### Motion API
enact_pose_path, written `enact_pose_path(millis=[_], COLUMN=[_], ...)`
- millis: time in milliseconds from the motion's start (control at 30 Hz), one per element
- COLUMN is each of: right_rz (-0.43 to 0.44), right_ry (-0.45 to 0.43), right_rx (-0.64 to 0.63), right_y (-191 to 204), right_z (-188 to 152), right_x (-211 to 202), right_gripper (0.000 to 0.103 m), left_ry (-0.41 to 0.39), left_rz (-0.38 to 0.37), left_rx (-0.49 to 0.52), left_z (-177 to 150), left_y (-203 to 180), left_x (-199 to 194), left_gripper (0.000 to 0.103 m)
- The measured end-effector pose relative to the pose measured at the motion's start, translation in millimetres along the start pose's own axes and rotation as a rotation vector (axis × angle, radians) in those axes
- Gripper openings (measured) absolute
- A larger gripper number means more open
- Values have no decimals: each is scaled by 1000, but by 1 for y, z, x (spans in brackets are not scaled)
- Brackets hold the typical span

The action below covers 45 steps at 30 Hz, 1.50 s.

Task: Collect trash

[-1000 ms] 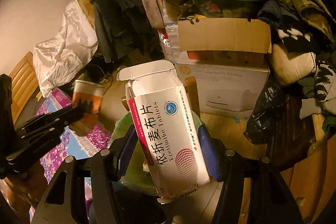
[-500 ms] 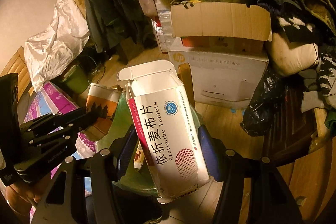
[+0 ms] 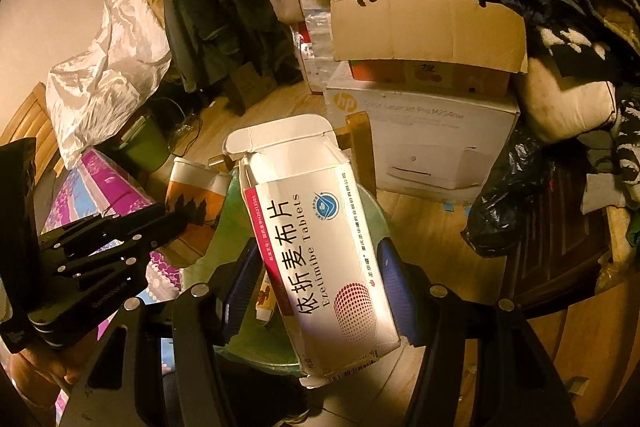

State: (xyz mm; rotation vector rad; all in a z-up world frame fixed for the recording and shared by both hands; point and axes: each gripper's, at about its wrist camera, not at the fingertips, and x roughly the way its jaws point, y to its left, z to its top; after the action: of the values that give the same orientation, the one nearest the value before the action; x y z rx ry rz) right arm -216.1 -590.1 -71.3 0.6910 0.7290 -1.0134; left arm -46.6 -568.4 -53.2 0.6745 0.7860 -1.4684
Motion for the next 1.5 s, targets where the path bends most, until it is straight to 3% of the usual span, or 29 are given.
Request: enact_pose_path(millis=[167,233,300,1500], right_rz=[26,-6,1,-63], right_ry=[-6,-11,-16,16], right_rx=[-16,-15,-5,-102], right_y=[7,6,5,23], right_z=[7,10,12,-12], right_x=[10,16,18,12], right_gripper=[66,81,81,80], left_ry=[-2,9,16,2], left_rz=[14,20,-1,67], left_rx=[-9,-33,-45,-34], left_z=[3,5,6,-17], left_y=[2,6,10,2], left_x=[5,9,9,-13], left_gripper=[29,35,36,36])
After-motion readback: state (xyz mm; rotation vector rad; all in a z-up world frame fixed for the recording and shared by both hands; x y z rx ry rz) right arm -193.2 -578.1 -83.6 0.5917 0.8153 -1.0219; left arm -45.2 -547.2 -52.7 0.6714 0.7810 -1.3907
